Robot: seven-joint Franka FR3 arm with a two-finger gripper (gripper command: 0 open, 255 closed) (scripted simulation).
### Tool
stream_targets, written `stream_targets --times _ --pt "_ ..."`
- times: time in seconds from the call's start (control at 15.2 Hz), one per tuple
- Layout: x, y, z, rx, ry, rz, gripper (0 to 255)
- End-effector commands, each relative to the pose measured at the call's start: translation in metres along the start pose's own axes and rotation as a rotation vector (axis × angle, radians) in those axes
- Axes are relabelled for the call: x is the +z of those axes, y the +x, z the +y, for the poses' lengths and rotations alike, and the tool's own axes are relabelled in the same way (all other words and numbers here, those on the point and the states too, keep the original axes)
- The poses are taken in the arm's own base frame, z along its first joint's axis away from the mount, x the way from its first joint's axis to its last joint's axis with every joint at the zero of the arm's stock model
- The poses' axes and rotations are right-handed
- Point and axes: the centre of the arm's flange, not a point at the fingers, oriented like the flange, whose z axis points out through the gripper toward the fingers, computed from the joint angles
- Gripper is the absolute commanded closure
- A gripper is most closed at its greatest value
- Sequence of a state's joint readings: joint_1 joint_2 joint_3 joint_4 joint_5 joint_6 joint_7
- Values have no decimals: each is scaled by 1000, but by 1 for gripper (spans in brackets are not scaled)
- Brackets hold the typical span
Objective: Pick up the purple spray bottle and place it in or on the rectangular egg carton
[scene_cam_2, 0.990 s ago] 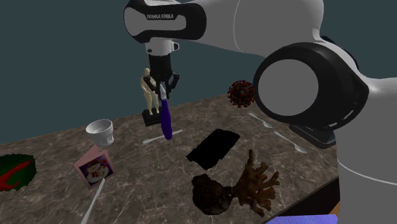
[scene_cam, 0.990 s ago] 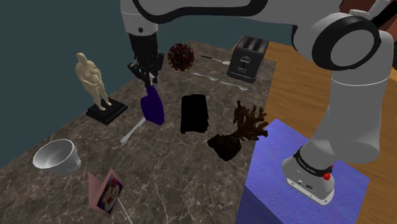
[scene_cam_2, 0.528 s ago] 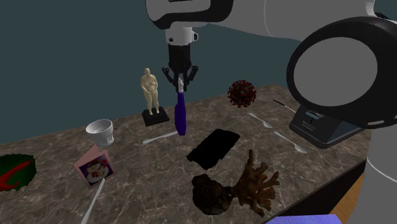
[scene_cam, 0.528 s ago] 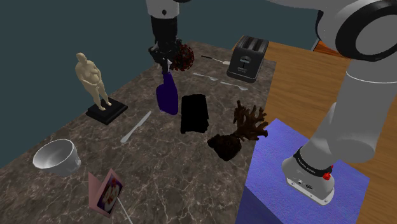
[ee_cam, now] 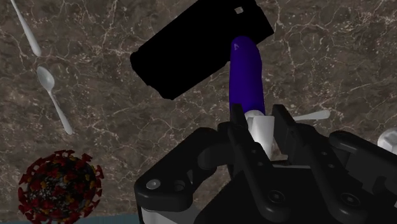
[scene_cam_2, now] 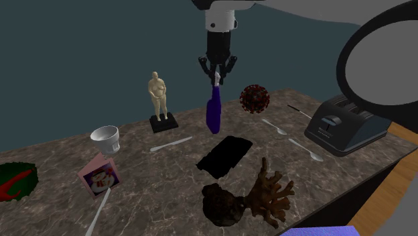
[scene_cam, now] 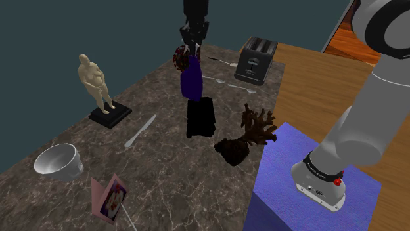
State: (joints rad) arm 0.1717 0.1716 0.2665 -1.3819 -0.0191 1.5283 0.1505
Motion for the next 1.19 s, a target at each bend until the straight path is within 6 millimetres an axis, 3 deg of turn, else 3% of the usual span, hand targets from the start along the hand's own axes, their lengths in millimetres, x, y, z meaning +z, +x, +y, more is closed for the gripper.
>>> stream_targets --times 0.0,0.2,1.12 --pt "-11 -8 23 -1 0 0 255" --pt "-25 -18 54 -1 0 0 255" --pt "49 -16 56 -1 0 0 255"
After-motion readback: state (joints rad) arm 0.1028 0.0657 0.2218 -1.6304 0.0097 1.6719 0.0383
